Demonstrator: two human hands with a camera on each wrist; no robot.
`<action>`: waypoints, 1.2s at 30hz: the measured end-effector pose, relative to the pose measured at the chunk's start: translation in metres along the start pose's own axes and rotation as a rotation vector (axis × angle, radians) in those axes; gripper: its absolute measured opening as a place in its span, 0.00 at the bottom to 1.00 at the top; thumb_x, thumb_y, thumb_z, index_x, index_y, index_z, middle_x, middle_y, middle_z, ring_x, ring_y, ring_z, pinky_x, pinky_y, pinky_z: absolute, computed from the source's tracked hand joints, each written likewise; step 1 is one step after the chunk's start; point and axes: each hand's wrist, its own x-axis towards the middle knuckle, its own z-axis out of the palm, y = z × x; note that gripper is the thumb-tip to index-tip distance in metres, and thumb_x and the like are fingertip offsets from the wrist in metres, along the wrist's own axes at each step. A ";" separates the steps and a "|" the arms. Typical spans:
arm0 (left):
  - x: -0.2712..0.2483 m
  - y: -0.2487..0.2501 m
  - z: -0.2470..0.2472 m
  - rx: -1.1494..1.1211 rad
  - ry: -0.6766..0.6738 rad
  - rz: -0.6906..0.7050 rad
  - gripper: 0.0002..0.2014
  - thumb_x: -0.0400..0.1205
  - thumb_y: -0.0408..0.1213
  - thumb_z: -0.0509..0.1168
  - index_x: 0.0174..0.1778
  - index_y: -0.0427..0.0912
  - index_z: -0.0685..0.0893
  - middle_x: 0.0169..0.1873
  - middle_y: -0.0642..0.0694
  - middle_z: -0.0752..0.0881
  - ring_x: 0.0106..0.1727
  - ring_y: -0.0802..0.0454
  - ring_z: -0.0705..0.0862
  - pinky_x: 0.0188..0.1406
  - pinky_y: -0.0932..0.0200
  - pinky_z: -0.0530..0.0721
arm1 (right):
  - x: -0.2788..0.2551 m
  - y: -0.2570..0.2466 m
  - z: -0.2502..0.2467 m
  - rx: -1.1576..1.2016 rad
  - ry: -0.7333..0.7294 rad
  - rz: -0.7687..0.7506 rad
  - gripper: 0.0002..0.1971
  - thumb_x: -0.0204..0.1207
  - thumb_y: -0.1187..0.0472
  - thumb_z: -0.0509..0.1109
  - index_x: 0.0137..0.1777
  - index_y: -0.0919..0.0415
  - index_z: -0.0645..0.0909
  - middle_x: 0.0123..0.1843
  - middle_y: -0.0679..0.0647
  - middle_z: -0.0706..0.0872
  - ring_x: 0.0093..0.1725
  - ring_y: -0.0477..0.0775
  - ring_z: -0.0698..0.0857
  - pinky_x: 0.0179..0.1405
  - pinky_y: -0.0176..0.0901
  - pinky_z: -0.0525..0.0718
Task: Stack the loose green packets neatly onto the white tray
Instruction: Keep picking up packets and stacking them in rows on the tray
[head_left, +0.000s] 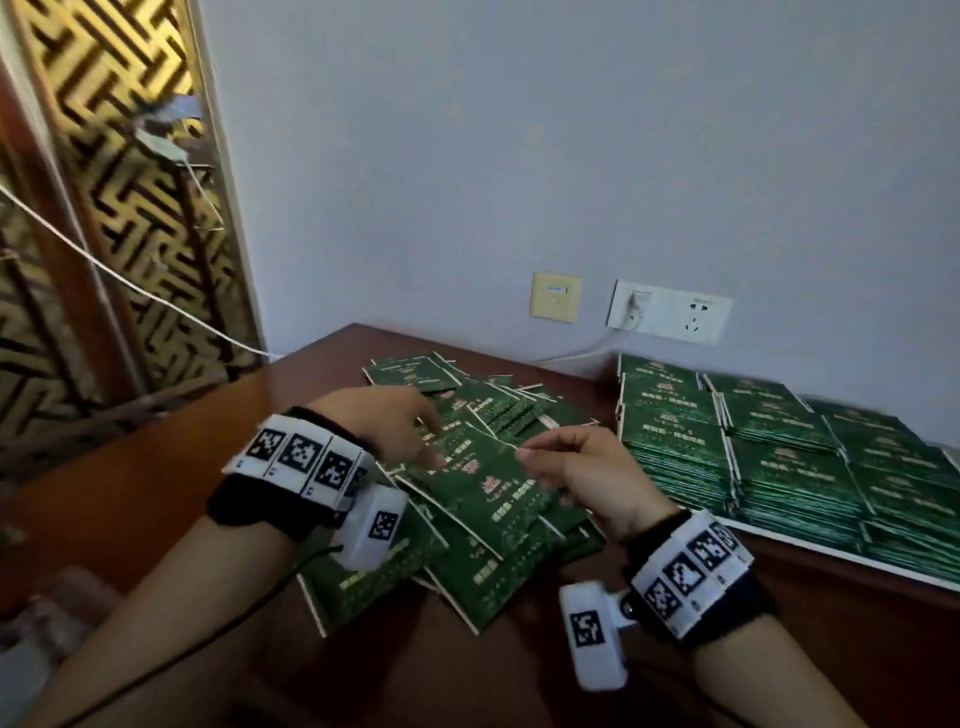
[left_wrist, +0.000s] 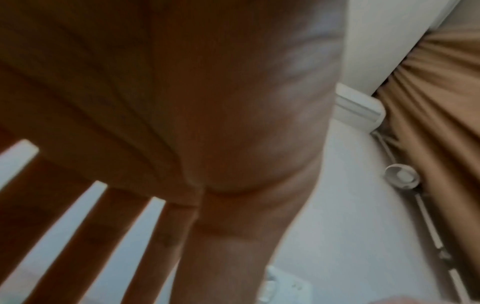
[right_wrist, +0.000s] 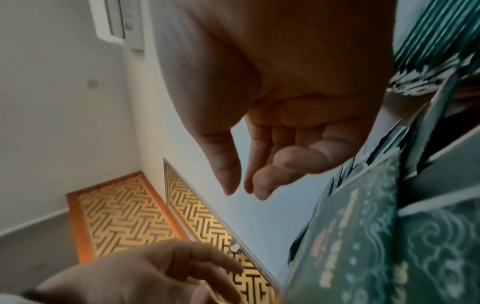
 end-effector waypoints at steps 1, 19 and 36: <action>-0.005 -0.015 0.006 0.006 -0.004 -0.068 0.28 0.77 0.55 0.74 0.73 0.55 0.80 0.67 0.52 0.84 0.65 0.50 0.83 0.67 0.50 0.80 | 0.001 -0.001 0.009 -0.032 -0.014 -0.002 0.03 0.74 0.61 0.79 0.43 0.59 0.89 0.35 0.54 0.87 0.32 0.48 0.81 0.21 0.32 0.75; -0.031 -0.048 0.065 0.216 -0.235 -0.187 0.64 0.60 0.72 0.75 0.87 0.55 0.48 0.79 0.45 0.73 0.74 0.44 0.77 0.69 0.50 0.80 | 0.015 -0.001 0.035 -0.771 -0.191 0.001 0.35 0.67 0.46 0.83 0.71 0.48 0.72 0.68 0.47 0.75 0.67 0.51 0.76 0.73 0.51 0.77; -0.026 -0.076 0.075 -0.222 0.060 -0.069 0.49 0.62 0.40 0.85 0.78 0.56 0.69 0.68 0.54 0.80 0.64 0.55 0.80 0.62 0.59 0.80 | 0.028 0.009 -0.005 -0.373 -0.238 -0.117 0.34 0.64 0.75 0.82 0.64 0.44 0.80 0.56 0.52 0.84 0.50 0.50 0.88 0.46 0.39 0.89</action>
